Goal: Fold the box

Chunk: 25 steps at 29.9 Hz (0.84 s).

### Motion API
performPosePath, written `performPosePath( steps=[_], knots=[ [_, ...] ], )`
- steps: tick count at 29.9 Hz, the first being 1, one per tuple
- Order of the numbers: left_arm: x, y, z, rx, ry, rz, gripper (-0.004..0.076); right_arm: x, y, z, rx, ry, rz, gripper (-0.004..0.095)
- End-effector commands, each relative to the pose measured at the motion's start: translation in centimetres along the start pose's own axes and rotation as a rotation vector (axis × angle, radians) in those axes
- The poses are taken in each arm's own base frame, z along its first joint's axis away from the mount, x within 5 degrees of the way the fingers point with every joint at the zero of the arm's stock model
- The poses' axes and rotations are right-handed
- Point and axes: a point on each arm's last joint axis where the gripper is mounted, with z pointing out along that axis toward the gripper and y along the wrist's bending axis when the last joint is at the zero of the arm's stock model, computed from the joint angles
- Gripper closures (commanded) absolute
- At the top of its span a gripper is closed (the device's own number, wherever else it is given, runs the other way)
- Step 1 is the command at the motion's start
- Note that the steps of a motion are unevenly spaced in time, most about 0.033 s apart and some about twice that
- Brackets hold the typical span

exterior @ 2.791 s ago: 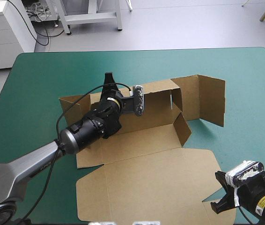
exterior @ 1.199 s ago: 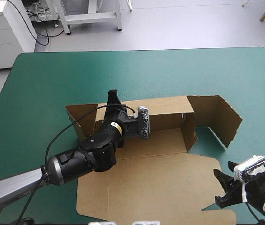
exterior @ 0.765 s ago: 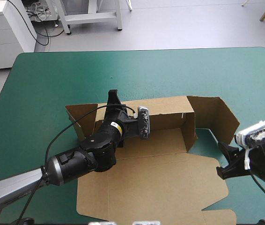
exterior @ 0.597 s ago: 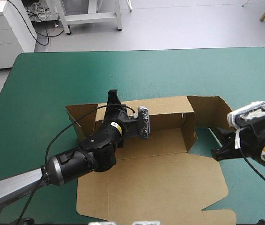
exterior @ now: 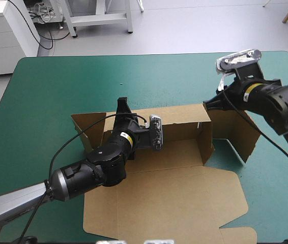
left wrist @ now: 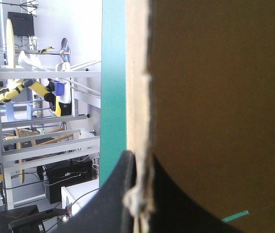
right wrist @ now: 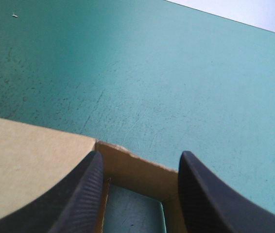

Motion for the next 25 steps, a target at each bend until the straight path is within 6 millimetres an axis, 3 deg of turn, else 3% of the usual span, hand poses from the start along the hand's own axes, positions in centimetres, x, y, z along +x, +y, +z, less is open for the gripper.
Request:
performPosePath(
  steps=[1,9,15,19,25],
  knots=[
    [-0.2,0.8,-1.0,-0.016,-0.048,-0.041,0.0731,-2.3,-1.9,0.9,-0.027,-0.072,0.008,0.0451],
    [-0.3,0.8,-1.0,-0.016,-0.052,-0.041,0.0731,-3.1,-4.9,7.5,-0.062,0.095,-0.046,0.0451],
    [-0.4,0.8,-1.0,-0.016,-0.069,-0.041,0.0731,-2.2,-4.8,11.8,-0.115,0.227,-0.145,0.0452],
    [-0.4,0.8,-1.0,-0.016,-0.069,-0.041,0.0731,-1.5,-4.5,13.2,-0.157,0.292,-0.163,0.0452],
    [-0.5,0.7,-0.9,-0.014,-0.072,-0.039,0.0731,-1.5,-4.4,13.3,-0.167,0.291,-0.161,0.0452]
  ],
)
